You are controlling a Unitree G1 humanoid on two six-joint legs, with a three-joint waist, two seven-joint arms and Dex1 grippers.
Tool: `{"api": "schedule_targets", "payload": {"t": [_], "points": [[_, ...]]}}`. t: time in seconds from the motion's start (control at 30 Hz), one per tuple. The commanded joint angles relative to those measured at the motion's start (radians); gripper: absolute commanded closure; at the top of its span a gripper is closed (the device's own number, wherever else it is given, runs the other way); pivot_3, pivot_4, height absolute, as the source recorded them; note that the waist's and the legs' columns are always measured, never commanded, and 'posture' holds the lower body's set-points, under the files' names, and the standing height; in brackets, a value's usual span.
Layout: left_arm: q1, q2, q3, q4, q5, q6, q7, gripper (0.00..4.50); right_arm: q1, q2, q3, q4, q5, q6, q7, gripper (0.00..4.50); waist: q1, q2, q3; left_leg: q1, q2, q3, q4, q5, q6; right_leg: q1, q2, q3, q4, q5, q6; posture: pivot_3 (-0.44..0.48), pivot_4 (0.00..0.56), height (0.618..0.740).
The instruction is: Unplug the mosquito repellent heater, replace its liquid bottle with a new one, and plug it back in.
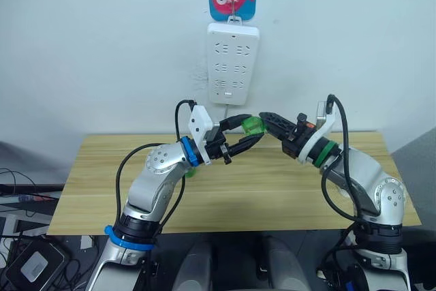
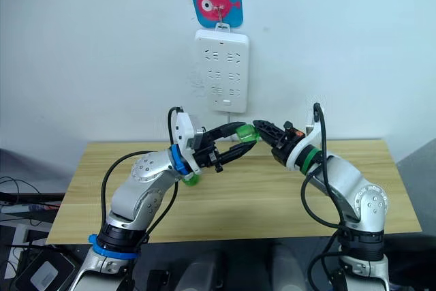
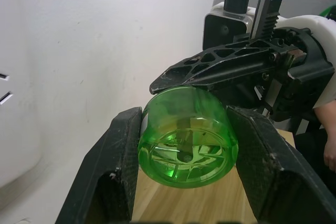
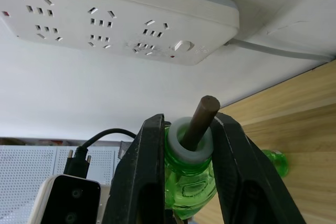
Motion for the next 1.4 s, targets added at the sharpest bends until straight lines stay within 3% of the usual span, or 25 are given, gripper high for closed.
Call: {"api": "schedule_targets", "payload": {"t": [0.03, 0.1, 0.2, 0.33, 0.47, 0.57, 0.7, 0.93, 1.2, 1.4], "points": [[0.005, -0.005, -0.018, -0.049, 0.000, -0.003, -0.010, 1.55, -0.004, 0.010, 0.004, -0.057, 0.025, -0.018, 0.007, 3.68, 0.001, 0.000, 0.000, 0.000, 0.000, 0.000, 0.000, 0.000, 0.000, 0.000, 0.000, 0.000, 0.000, 0.000, 0.000, 0.038, 0.249, 0.740], [0.001, 0.011, -0.021, -0.049, -0.001, 0.012, -0.025, 0.97, -0.003, -0.012, 0.005, -0.056, 0.025, -0.020, 0.011, 3.68, 0.002, 0.000, 0.000, 0.000, 0.000, 0.000, 0.000, 0.000, 0.000, 0.000, 0.000, 0.000, 0.000, 0.000, 0.000, 0.039, 0.244, 0.740], [-0.019, 0.046, -0.014, -0.041, -0.006, 0.042, -0.053, 0.05, 0.020, -0.139, 0.003, -0.045, -0.050, 0.024, 0.082, 3.68, 0.005, 0.000, 0.000, 0.000, 0.000, 0.000, 0.000, 0.000, 0.000, 0.000, 0.000, 0.000, 0.000, 0.000, 0.000, 0.046, 0.237, 0.740], [-0.039, 0.100, -0.032, -0.041, 0.007, 0.058, -0.107, 0.00, 0.118, -0.327, 0.046, -0.060, -0.392, 0.049, 0.323, 3.68, 0.010, 0.000, 0.000, 0.000, -0.001, -0.001, 0.000, -0.001, 0.001, 0.001, 0.001, -0.001, 0.000, 0.000, 0.000, 0.048, 0.234, 0.740], [-0.065, 0.133, -0.059, -0.033, 0.000, 0.095, -0.162, 0.00, 0.215, -0.510, 0.288, -0.045, -1.065, -0.232, 0.600, 3.68, 0.008, 0.000, 0.000, 0.000, -0.001, 0.002, 0.001, -0.001, 0.002, 0.001, 0.002, -0.001, -0.001, 0.000, 0.001, 0.038, 0.226, 0.740], [-0.090, 0.136, -0.083, -0.012, 0.014, 0.111, -0.186, 0.00, 0.224, -0.479, 0.399, 0.109, -1.452, -0.511, 0.613, 3.68, 0.006, 0.000, 0.000, 0.001, -0.001, 0.004, 0.001, 0.000, 0.000, 0.001, 0.003, -0.001, -0.001, -0.001, 0.001, 0.033, 0.223, 0.740], [-0.116, 0.134, -0.118, 0.020, 0.048, 0.098, -0.210, 0.00, 0.170, -0.362, 0.438, 0.382, -1.726, -0.740, 0.595, 3.68, 0.006, 0.000, -0.001, 0.002, 0.000, 0.008, 0.001, 0.000, 0.000, 0.000, 0.002, 0.001, 0.000, -0.001, 0.001, 0.025, 0.223, 0.740], [-0.125, 0.126, -0.119, 0.043, 0.071, 0.084, -0.225, 0.00, 0.070, -0.225, 0.382, 0.740, -1.886, -0.905, 0.611, 3.68, 0.007, 0.000, -0.001, 0.002, 0.000, 0.007, 0.001, 0.000, -0.001, -0.001, 0.000, 0.001, 0.000, 0.000, 0.001, 0.034, 0.226, 0.740], [-0.106, 0.122, -0.107, 0.043, 0.082, 0.080, -0.210, 0.00, 0.056, -0.157, 0.314, 0.859, -1.919, -0.979, 0.668, 3.68, 0.008, 0.000, -0.001, 0.002, 0.000, 0.007, 0.002, 0.000, -0.001, 0.000, 0.000, 0.001, 0.000, 0.000, 0.001, 0.050, 0.232, 0.740], [-0.075, 0.125, -0.087, 0.044, 0.087, 0.077, -0.186, 0.00, 0.086, -0.161, 0.269, 0.773, -1.938, -0.992, 0.710, 1.55, 0.008, 0.000, -0.001, 0.002, 0.000, 0.007, 0.002, 0.000, -0.001, 0.000, 0.000, 0.001, 0.001, 0.000, 0.001, 0.053, 0.246, 0.740]]}}
